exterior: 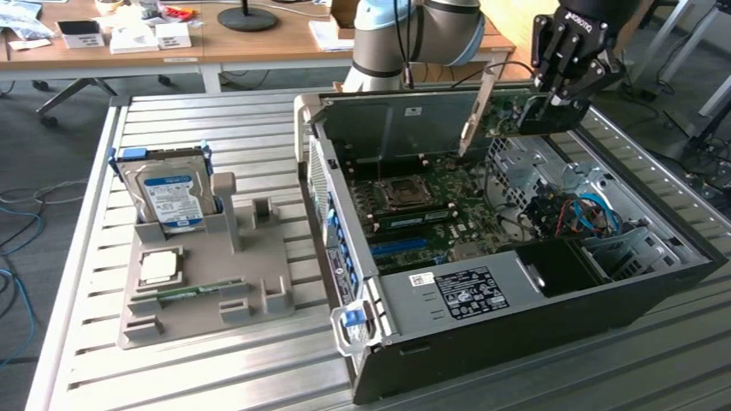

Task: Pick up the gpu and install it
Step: 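Insert the gpu into the slot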

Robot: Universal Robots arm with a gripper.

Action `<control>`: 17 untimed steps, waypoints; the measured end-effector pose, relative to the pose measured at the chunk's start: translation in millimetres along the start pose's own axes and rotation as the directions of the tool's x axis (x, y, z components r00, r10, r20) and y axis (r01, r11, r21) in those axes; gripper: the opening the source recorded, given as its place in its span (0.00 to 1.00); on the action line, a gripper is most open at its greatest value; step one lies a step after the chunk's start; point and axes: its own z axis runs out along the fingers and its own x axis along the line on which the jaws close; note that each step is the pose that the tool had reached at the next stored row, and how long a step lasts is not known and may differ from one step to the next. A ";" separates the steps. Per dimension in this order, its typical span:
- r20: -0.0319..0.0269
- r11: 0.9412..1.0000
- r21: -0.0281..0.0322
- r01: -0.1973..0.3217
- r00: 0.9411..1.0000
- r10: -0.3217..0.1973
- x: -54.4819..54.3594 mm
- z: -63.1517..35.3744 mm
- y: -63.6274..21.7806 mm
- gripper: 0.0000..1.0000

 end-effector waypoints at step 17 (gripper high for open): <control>0.000 1.000 0.000 0.000 1.000 0.000 0.0 0.1 0.9 0.27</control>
